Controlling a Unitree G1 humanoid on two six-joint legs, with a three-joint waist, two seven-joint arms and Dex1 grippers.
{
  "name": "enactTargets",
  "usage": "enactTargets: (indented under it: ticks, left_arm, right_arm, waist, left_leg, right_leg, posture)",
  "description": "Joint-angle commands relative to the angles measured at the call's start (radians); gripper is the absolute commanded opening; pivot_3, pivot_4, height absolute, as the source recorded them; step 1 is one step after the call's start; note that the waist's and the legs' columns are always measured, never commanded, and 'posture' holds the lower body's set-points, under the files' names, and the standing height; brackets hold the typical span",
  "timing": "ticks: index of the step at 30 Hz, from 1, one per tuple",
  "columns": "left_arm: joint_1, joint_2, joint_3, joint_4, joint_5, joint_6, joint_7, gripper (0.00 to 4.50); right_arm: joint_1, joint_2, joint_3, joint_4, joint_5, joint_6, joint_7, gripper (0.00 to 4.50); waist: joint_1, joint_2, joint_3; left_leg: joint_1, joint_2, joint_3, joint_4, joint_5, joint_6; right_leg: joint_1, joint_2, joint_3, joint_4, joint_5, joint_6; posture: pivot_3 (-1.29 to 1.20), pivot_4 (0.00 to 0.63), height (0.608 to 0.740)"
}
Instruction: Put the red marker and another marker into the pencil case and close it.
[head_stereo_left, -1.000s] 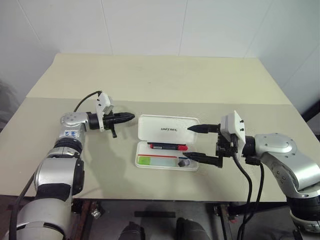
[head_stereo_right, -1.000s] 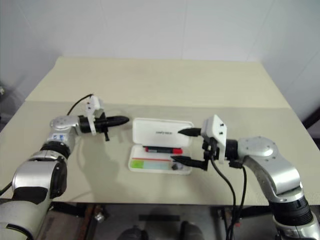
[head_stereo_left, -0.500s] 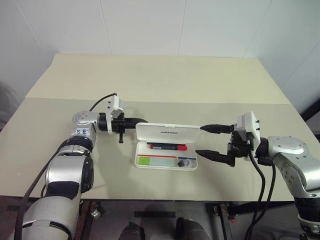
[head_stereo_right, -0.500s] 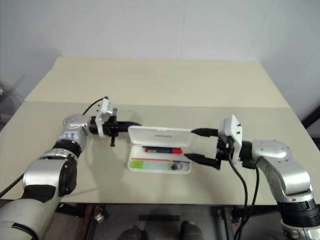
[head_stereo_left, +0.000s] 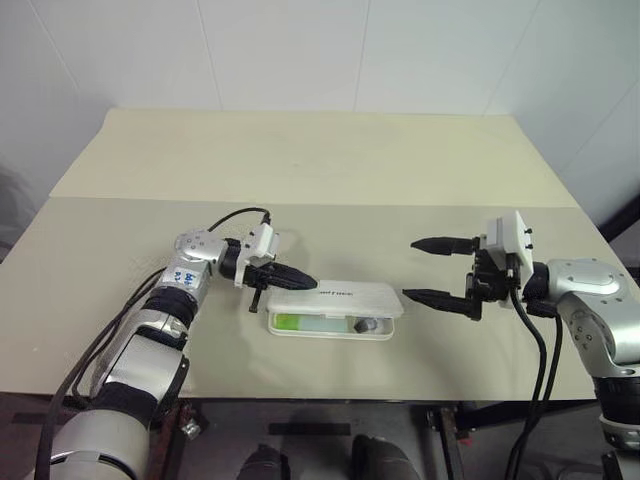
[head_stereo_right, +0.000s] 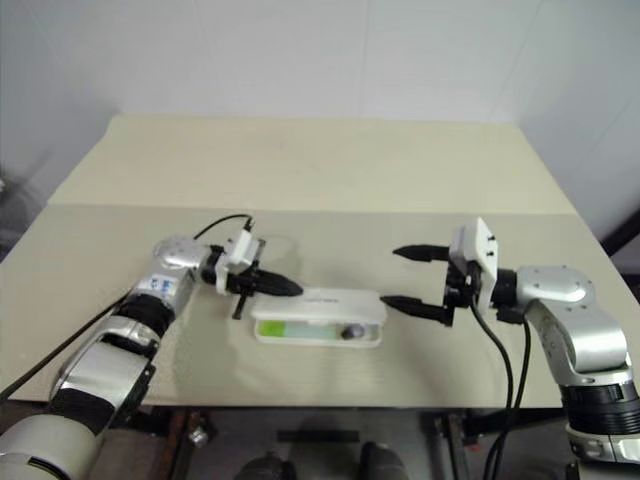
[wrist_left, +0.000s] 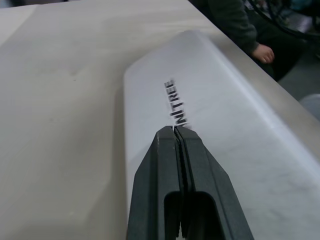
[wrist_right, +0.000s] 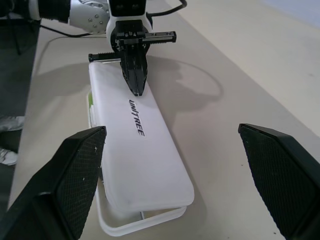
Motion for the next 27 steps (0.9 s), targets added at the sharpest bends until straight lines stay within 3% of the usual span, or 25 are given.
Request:
enactTargets:
  ticks: [1,20,27]
  left_arm:
    - [0.006,0.011,-0.068,-0.025,-0.021,-0.054,-0.112,0.02]
    - [-0.136,-0.13,-0.263,0.205,0.248,-0.346,-0.112,0.02]
    - [-0.16,-0.133,-0.289,0.259,0.369,-0.466,-0.112,0.02]
  right_arm:
    - [0.013,-0.029,-0.024,-0.006,-0.002,-0.026,0.027,4.5]
    - [0.015,0.01,-0.006,-0.037,-0.008,-0.022,-0.029,4.5]
    - [0.017,0.004,0.003,-0.032,-0.012,-0.034,-0.012,4.5]
  waist:
    - [0.003,0.0,0.0]
    - [0.024,0.0,0.0]
    - [0.022,0.0,0.0]
  left_leg:
    - [0.0,0.0,0.0,0.0,0.0,0.0]
    - [0.001,-0.001,-0.001,0.008,-0.001,0.003]
    - [0.001,-0.001,-0.001,0.008,-0.002,0.003]
  right_leg:
    - [0.0,0.0,0.0,0.0,0.0,0.0]
    - [0.003,-0.002,0.0,0.0,0.001,0.0]
    - [0.003,-0.002,0.0,-0.001,0.001,0.0]
  posture:
    - [0.0,0.15,0.74]
    - [0.0,0.15,0.74]
    - [0.0,0.15,0.74]
